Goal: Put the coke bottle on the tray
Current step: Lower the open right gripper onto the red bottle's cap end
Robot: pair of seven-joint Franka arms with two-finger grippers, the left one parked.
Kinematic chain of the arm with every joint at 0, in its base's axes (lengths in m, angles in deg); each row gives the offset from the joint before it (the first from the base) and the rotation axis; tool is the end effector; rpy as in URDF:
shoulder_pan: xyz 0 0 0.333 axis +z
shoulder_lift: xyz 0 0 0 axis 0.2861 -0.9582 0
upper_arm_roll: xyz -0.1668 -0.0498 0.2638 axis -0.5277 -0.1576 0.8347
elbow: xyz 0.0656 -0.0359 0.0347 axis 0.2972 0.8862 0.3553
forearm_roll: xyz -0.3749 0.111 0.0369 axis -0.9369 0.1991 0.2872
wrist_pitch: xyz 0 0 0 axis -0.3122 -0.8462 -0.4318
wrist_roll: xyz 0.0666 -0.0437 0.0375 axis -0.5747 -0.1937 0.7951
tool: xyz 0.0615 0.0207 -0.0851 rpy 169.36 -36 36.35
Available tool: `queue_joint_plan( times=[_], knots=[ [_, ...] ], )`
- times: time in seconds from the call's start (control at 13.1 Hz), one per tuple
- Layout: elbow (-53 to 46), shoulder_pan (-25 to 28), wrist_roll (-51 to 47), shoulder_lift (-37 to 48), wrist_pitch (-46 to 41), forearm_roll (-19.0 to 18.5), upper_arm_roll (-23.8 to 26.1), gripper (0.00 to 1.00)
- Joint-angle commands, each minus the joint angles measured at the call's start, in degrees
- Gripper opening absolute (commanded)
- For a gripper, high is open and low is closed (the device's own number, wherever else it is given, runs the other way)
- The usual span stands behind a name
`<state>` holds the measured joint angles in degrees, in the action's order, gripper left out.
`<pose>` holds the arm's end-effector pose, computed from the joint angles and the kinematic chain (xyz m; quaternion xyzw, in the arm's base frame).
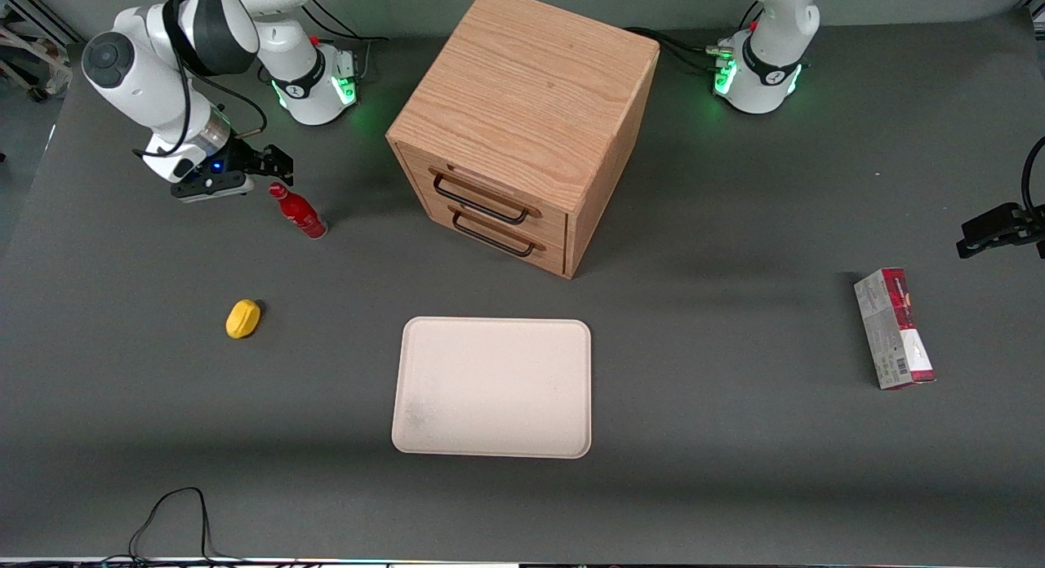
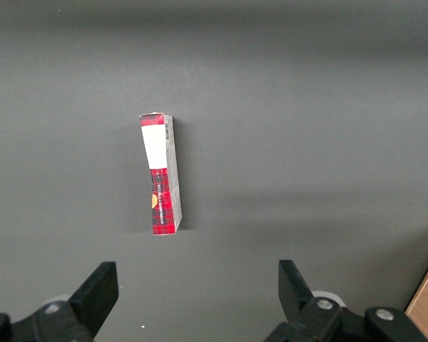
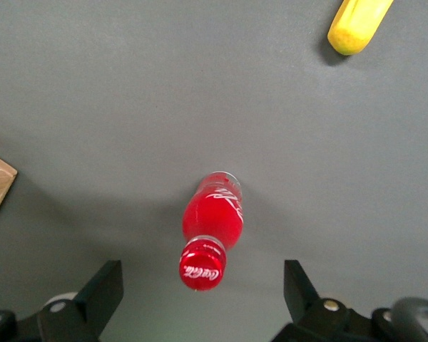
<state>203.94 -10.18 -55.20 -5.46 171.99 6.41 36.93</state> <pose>0.3535 0.0224 0.3533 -0.9976 -0.0626 0.0169 0.0227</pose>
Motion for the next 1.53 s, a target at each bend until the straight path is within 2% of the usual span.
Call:
queue_joint_plan(
  times=[0.0, 0.61, 0.76, 0.84, 0.92, 1.38, 1.45],
  knots=[
    [2.94, 0.68, -1.38, 1.05, 4.06, -0.16, -0.19, 1.00],
    [6.99, 0.76, -1.38, 0.96, 9.17, -0.16, -0.19, 0.99],
    [7.34, 0.76, -1.38, 0.96, 9.26, -0.16, -0.19, 0.94],
    [7.43, 0.76, -1.38, 0.96, 9.17, -0.16, -0.19, 0.86],
    [7.43, 0.76, -1.29, 0.96, 9.17, -0.16, -0.19, 0.72],
    [7.43, 0.76, -1.29, 1.05, 9.17, -0.25, -0.19, 0.03],
    [7.43, 0.76, -1.29, 1.05, 9.08, -0.25, -0.19, 0.00]
  ],
)
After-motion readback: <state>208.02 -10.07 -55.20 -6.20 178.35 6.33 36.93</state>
